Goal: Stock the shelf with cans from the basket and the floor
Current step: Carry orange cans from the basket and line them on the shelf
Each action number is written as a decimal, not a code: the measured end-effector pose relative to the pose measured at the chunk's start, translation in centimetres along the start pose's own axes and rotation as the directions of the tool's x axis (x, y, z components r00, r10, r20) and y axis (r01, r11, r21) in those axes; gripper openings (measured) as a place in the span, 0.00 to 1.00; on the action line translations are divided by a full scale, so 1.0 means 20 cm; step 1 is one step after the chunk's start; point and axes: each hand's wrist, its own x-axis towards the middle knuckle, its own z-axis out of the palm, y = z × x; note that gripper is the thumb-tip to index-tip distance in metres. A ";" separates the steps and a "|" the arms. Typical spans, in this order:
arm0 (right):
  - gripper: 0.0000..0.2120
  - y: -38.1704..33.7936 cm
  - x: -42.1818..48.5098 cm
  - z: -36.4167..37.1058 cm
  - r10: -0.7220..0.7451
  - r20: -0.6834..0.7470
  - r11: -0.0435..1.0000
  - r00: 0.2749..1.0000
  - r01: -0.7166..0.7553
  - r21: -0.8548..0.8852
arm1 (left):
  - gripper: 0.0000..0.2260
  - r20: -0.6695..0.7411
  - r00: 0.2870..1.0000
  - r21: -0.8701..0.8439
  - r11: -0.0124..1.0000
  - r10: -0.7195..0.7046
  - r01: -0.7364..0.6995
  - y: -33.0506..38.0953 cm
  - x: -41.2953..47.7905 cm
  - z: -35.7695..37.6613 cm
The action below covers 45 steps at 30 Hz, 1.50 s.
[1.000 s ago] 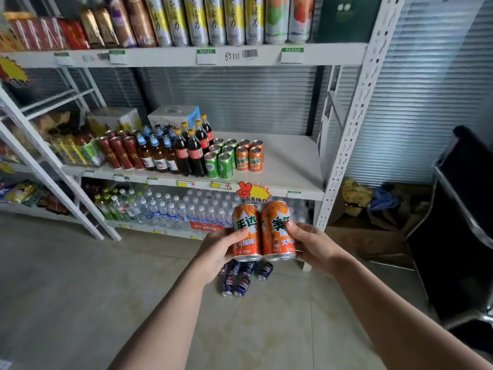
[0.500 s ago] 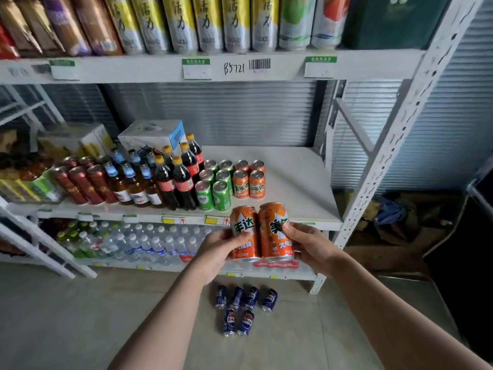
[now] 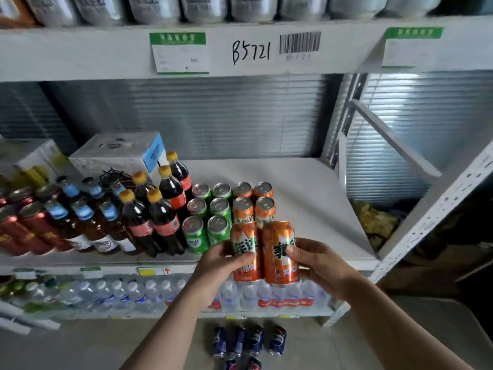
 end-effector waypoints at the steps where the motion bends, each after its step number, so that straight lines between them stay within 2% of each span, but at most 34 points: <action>1: 0.28 0.01 0.04 -0.02 -0.009 -0.007 1.000 1.000 0.009 -0.017 | 0.26 -0.015 1.000 0.006 1.000 0.010 -0.010 -0.01 0.05 0.00; 6: 0.38 0.04 0.22 -0.11 -0.060 0.035 0.996 0.998 0.062 -0.063 | 0.21 -0.066 0.996 0.033 0.997 0.066 -0.064 -0.08 0.22 0.02; 14: 0.36 0.15 0.42 -0.27 -0.184 0.084 0.983 0.979 0.185 -0.005 | 0.22 -0.103 0.964 0.229 0.949 0.244 -0.216 -0.20 0.49 0.08; 19: 0.28 0.27 0.51 -0.35 -0.255 0.077 0.966 0.964 0.257 -0.018 | 0.22 -0.219 0.899 0.357 0.888 0.380 -0.289 -0.37 0.60 0.13; 23: 0.22 0.36 0.60 -0.37 -0.315 0.050 0.947 0.948 0.317 -0.050 | 0.27 -0.302 0.849 0.395 0.868 0.433 -0.302 -0.51 0.67 0.15; 33: 0.22 0.50 0.72 -0.37 -0.415 -0.011 0.903 0.910 0.410 -0.131 | 0.31 -0.423 0.752 0.488 0.826 0.506 -0.282 -0.62 0.79 0.18; 37: 0.29 0.55 0.73 -0.35 -0.453 -0.087 0.889 0.887 0.443 -0.115 | 0.31 -0.434 0.694 0.567 0.773 0.574 -0.284 -0.63 0.77 0.23; 41: 0.28 0.57 0.73 -0.33 -0.473 -0.139 0.879 0.870 0.455 -0.141 | 0.34 -0.502 0.638 0.530 0.790 0.584 -0.307 -0.67 0.76 0.26; 45: 0.30 0.58 0.72 -0.35 -0.460 -0.143 0.876 0.876 0.422 -0.233 | 0.29 -0.573 0.586 0.494 0.812 0.573 -0.310 -0.73 0.75 0.28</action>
